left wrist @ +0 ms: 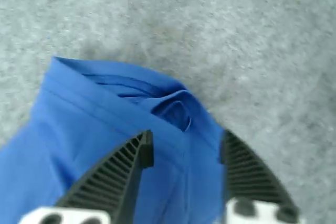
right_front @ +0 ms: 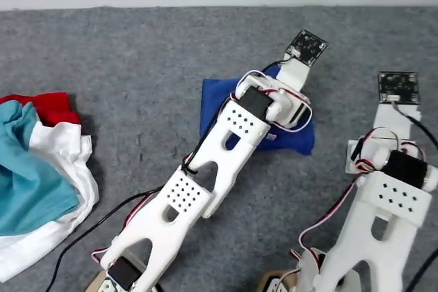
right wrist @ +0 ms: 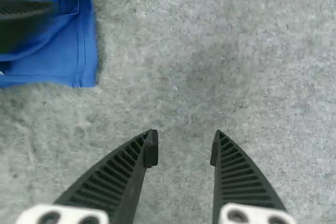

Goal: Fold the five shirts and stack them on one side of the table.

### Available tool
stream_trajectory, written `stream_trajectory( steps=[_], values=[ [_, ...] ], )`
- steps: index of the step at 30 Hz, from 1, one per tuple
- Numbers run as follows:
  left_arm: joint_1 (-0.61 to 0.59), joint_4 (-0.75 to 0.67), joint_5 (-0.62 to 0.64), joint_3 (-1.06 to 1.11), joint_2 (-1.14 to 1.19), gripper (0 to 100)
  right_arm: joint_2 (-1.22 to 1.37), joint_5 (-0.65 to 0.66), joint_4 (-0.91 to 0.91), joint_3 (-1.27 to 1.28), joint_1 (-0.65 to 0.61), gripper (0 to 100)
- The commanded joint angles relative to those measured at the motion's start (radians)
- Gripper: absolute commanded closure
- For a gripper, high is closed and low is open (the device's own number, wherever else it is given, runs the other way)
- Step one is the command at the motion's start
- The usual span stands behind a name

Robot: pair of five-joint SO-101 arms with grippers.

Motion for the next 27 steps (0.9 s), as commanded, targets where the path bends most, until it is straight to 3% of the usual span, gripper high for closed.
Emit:
stream_trajectory(
  steps=[1,10,15,20,27],
  values=[
    [-0.049,0.002,0.003,-0.081,-0.061,74,-0.024,0.029,0.004,-0.032,-0.012,81.8],
    [-0.270,0.069,0.003,-0.064,-0.338,74,-0.013,0.026,-0.005,-0.031,-0.018,81.8],
    [-0.339,0.199,0.000,-0.062,-0.204,74,-0.010,0.028,-0.035,-0.028,-0.143,81.9],
    [-0.336,0.201,-0.003,-0.071,-0.048,74,0.035,0.025,-0.274,0.049,-0.328,81.8],
    [-0.402,0.160,-0.003,-0.073,0.031,74,0.375,-0.074,-0.464,-0.089,-0.424,81.6]
  ],
)
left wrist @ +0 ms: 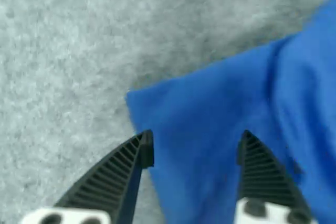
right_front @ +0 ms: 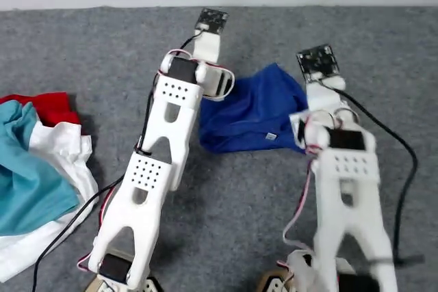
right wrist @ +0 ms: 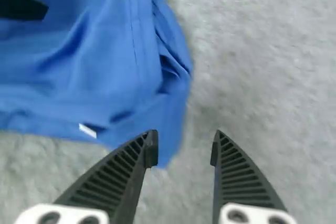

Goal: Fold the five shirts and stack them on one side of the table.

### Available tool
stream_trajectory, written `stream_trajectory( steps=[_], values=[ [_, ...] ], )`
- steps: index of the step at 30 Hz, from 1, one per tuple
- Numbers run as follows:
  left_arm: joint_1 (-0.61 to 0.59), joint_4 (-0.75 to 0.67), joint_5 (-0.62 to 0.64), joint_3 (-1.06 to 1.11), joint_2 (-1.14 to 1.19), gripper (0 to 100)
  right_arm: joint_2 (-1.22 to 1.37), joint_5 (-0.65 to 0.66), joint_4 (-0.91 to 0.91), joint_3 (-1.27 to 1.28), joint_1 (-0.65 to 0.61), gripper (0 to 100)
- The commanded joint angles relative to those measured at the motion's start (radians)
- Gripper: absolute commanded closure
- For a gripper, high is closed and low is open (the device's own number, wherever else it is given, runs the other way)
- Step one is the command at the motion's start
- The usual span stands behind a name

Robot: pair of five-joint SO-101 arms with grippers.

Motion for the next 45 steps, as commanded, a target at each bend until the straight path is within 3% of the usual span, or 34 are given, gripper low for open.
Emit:
stream_trajectory(
  steps=[1,13,17,20,30,39,45],
  values=[
    [-0.037,-0.020,-0.003,-0.064,-0.006,74,0.193,-0.046,-0.054,-0.155,-0.044,81.6],
    [-0.040,-0.020,-0.002,-0.064,-0.005,74,0.673,-0.038,0.085,-0.585,-0.099,82.4],
    [-0.037,-0.020,-0.002,-0.064,-0.003,74,0.737,0.057,0.068,-0.600,-0.104,91.7],
    [-0.035,-0.020,-0.002,-0.064,-0.003,74,0.734,0.092,0.085,-0.598,-0.104,99.5],
    [-0.038,-0.015,-0.002,-0.064,0.000,74,0.598,0.097,0.291,-0.597,-0.088,98.8],
    [-0.035,-0.015,-0.002,-0.064,0.000,74,0.572,0.140,0.392,-0.586,0.059,98.8],
    [-0.035,-0.014,-0.002,-0.064,0.000,74,0.562,0.152,0.334,-0.428,0.068,98.8]
  ],
)
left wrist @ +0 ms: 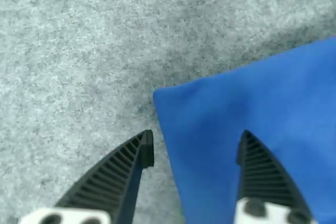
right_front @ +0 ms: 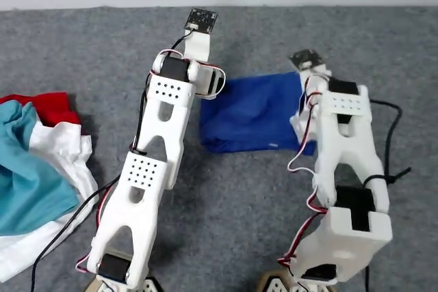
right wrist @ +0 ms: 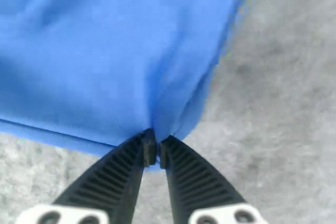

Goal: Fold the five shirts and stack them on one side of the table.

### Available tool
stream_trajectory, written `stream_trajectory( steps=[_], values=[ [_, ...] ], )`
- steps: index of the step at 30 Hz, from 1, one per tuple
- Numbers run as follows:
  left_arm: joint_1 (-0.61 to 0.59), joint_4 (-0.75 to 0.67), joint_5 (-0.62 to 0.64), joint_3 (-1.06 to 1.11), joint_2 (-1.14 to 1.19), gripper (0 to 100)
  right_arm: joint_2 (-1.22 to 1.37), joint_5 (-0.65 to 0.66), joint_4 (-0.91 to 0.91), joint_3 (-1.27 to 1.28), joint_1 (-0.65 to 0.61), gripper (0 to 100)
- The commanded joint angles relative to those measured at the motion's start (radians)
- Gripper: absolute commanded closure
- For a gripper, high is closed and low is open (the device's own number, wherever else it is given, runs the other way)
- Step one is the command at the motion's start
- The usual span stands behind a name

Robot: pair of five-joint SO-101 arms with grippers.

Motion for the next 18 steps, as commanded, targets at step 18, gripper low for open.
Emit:
stream_trajectory(
  steps=[18],
  values=[
    [-0.012,-0.014,-0.003,-0.064,-0.017,74,-0.110,0.015,-0.051,0.112,0.119,83.2]
  ],
)
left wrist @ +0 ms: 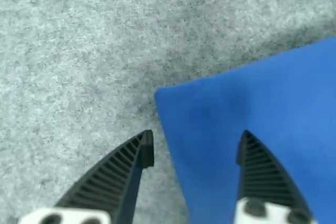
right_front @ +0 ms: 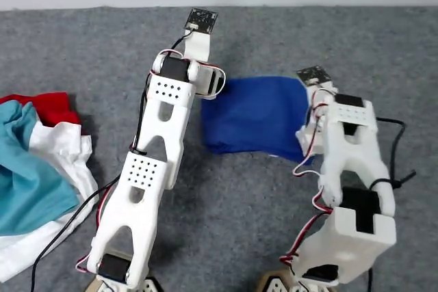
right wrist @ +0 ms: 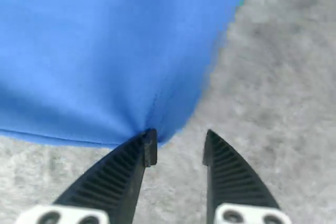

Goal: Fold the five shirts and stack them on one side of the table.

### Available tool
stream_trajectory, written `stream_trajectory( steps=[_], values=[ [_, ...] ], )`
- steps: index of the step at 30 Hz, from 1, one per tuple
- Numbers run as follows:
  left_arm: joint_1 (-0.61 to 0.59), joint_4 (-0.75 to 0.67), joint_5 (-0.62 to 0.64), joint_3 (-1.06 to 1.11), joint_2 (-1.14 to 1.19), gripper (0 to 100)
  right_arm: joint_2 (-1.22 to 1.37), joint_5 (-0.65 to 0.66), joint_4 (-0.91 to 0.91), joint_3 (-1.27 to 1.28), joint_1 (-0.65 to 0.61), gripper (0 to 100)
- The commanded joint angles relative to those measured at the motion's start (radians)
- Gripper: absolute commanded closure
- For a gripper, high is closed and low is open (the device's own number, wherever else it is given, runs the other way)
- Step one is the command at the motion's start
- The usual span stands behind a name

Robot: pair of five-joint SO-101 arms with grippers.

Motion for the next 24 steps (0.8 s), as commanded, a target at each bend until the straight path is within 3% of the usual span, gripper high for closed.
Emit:
stream_trajectory(
  steps=[1,11,17,21,24],
  values=[
    [-0.012,-0.015,-0.003,-0.064,-0.017,74,-0.105,0.012,0.019,-0.008,0.047,83.2],
    [-0.035,-0.012,-0.003,-0.064,-0.098,74,-0.266,0.009,0.133,-0.006,0.042,83.0],
    [-0.021,0.137,-0.002,-0.054,-0.255,74,-0.292,-0.005,0.234,-0.006,0.042,83.0],
    [-0.012,0.133,0.000,0.044,-0.293,74,-0.288,-0.124,0.248,-0.006,0.041,83.0],
    [0.029,0.133,-0.002,0.170,-0.304,74,-0.288,-0.141,0.203,-0.009,0.025,83.0]
  ],
)
